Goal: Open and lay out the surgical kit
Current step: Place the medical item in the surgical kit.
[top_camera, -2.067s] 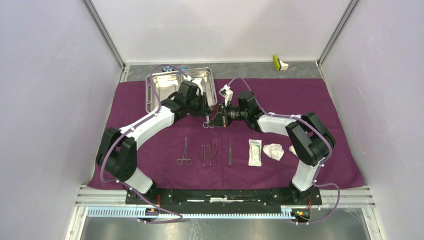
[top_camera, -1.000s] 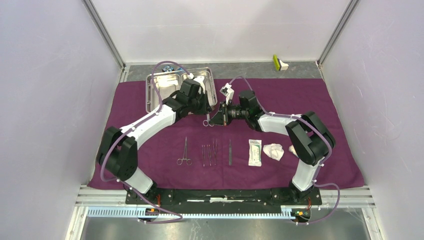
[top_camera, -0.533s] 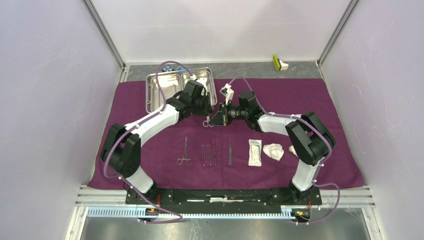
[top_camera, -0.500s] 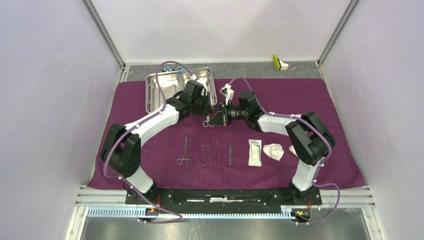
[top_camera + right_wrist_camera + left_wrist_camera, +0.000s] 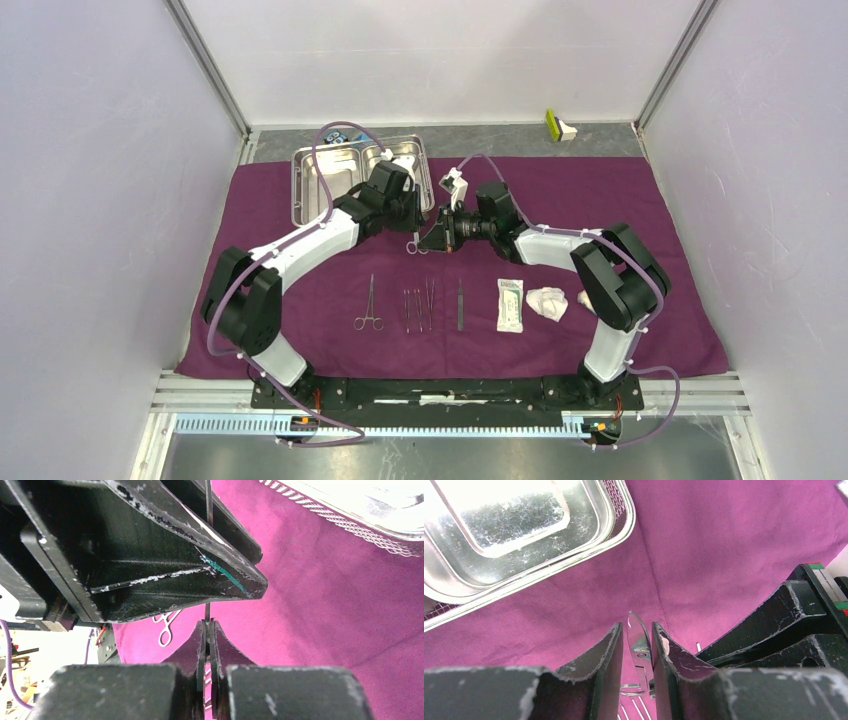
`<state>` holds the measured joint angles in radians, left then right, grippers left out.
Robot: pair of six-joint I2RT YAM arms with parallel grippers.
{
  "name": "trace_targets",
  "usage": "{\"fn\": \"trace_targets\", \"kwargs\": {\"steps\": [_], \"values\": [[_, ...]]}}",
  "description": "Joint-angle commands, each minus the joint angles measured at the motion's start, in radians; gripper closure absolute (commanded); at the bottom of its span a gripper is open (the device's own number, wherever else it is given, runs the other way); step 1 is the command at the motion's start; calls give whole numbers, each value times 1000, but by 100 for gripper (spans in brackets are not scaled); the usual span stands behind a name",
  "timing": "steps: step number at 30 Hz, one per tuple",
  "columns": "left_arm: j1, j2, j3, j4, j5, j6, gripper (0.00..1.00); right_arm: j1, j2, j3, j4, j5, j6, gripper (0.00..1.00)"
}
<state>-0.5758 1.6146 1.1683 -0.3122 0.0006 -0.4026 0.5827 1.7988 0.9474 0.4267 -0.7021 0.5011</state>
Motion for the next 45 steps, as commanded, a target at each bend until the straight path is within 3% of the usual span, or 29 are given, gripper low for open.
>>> {"fn": "trace_targets", "kwargs": {"steps": [1,6,13,20,22,26,33,37,45], "values": [[1,-39,31,2,-33,42,66,1,-11,14,-9,16,-20,100],[0,-44,29,10,-30,38,65,0,1,16,-5,10,-15,100],[1,-36,22,15,-15,33,73,0,8,17,3,1,-5,100],[1,-13,27,13,-5,32,91,0,2,19,4,-2,-5,99],[1,-14,27,13,-5,36,97,0,4,22,1,-8,-6,95],[1,-21,25,10,-12,49,98,0,7,28,-2,-20,-15,84],[2,-48,27,-30,-42,123,98,-15,-11,40,-54,-38,-129,51],[1,-73,34,-115,-51,188,98,-52,-41,24,-103,-31,-216,45],[21,-162,-27,-356,-39,278,98,-174,-129,-38,-178,-12,-404,44]]}}
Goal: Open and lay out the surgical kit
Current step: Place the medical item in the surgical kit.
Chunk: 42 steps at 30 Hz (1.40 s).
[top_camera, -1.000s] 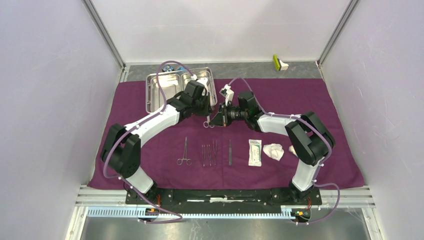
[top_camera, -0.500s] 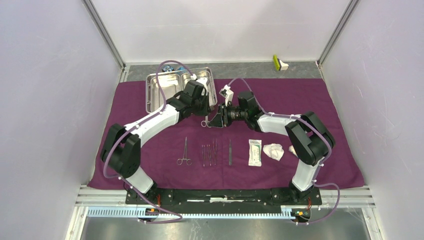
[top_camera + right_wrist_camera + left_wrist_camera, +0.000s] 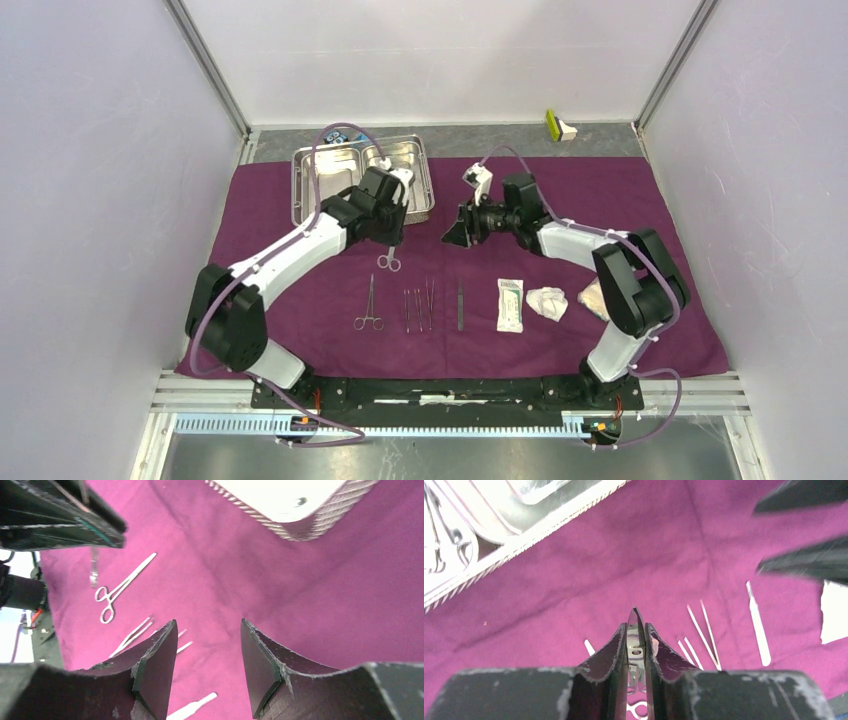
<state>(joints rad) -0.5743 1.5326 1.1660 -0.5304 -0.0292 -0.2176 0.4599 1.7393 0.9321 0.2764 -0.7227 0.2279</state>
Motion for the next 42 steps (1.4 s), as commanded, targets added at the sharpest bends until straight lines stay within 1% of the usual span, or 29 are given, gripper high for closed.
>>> {"fn": "trace_targets", "kwargs": {"steps": [1,5,8,14,17,24,29,34,42], "values": [[27,-95,-41,-154,-10,101,98,-66,-75,-28,-40,11,-152,44],[68,-124,-72,-233,-15,127,98,-136,-100,-61,-71,22,-217,44],[124,-111,-88,-291,61,114,98,-171,-131,-94,-81,34,-266,44],[199,-83,-163,-291,111,97,98,-195,-225,-131,-153,87,-407,44],[234,-64,-181,-293,136,90,98,-211,-278,-165,-159,115,-455,44],[296,44,-157,-336,135,108,98,-276,-314,-189,-146,91,-457,44],[302,102,-145,-357,122,110,98,-292,-334,-205,-136,94,-459,44],[303,138,-139,-370,113,102,98,-307,-342,-217,-129,98,-465,44],[318,148,-127,-400,103,84,98,-329,-348,-224,-112,100,-461,44]]}}
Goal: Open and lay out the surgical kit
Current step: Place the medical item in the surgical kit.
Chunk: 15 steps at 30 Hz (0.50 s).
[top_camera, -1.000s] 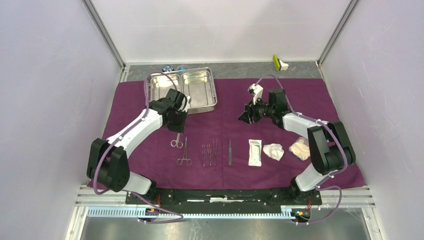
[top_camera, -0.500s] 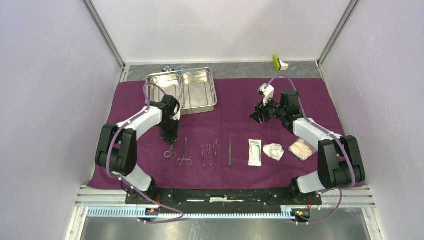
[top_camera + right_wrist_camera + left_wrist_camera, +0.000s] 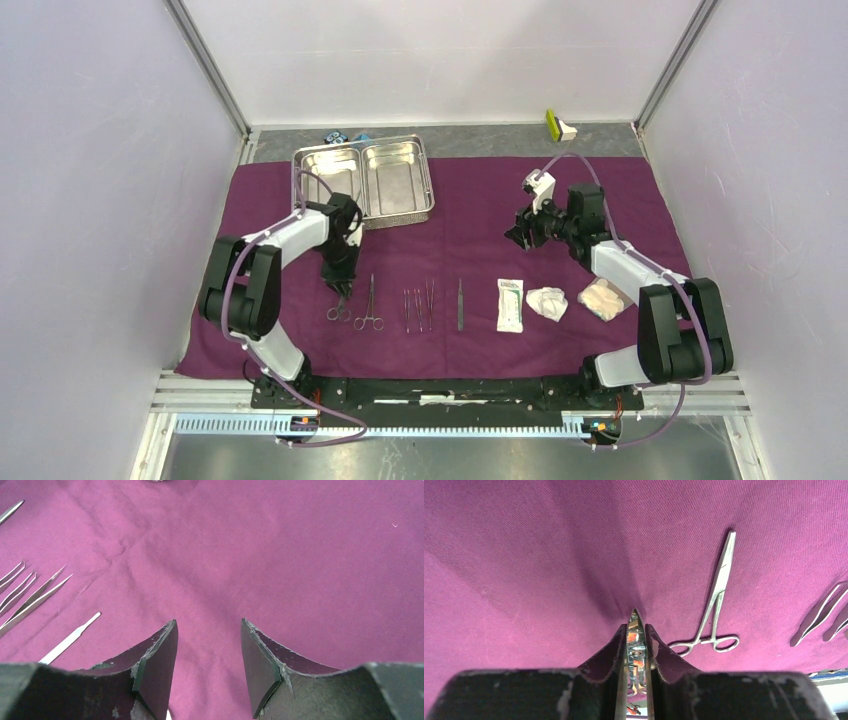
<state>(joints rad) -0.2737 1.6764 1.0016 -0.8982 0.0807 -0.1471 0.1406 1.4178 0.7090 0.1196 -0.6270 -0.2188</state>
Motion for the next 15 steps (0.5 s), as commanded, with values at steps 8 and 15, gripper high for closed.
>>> {"fn": "trace_targets", "kwargs": {"steps": [8,15], "values": [[36,36,42,-44,5,23,94,-16,-16,6,41,5,-13,45],[55,66,42,-43,-1,21,92,-22,-26,-9,47,6,-14,45]]}}
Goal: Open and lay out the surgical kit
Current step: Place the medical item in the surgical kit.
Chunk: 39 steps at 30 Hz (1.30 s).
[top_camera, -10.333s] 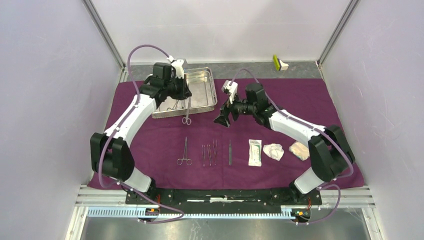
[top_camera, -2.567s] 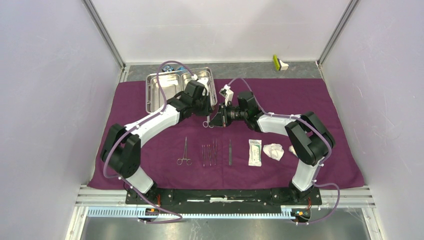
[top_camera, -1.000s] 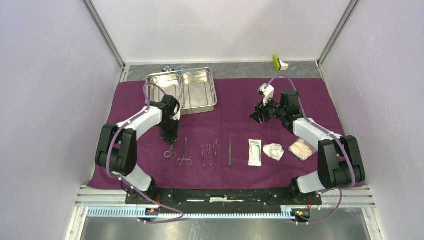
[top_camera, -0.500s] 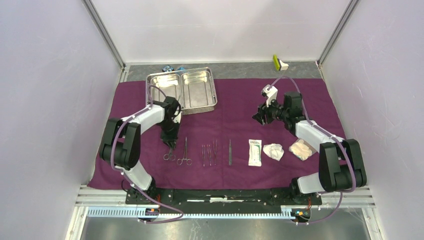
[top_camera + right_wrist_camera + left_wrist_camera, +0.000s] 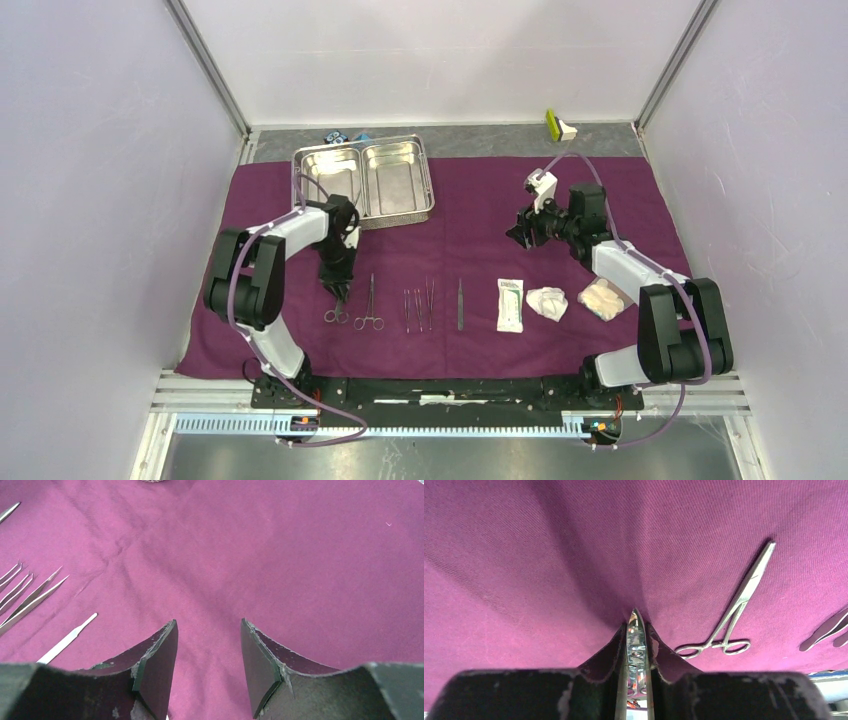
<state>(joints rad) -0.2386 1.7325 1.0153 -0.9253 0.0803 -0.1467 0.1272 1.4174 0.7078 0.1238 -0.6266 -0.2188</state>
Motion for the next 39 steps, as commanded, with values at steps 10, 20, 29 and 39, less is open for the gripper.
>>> {"fn": "trace_targets", "kwargs": {"steps": [10,20,29,39], "values": [[41,24,26,-12,8,24,80,-9,-16,-4,51,-6,-4,45],[41,-23,28,-16,29,27,83,-15,-13,-3,51,1,-8,45],[41,-40,29,-19,16,26,84,-15,-20,-6,50,-2,-8,45],[42,-15,28,-17,20,26,84,-17,-20,-9,53,-5,-5,45]]}}
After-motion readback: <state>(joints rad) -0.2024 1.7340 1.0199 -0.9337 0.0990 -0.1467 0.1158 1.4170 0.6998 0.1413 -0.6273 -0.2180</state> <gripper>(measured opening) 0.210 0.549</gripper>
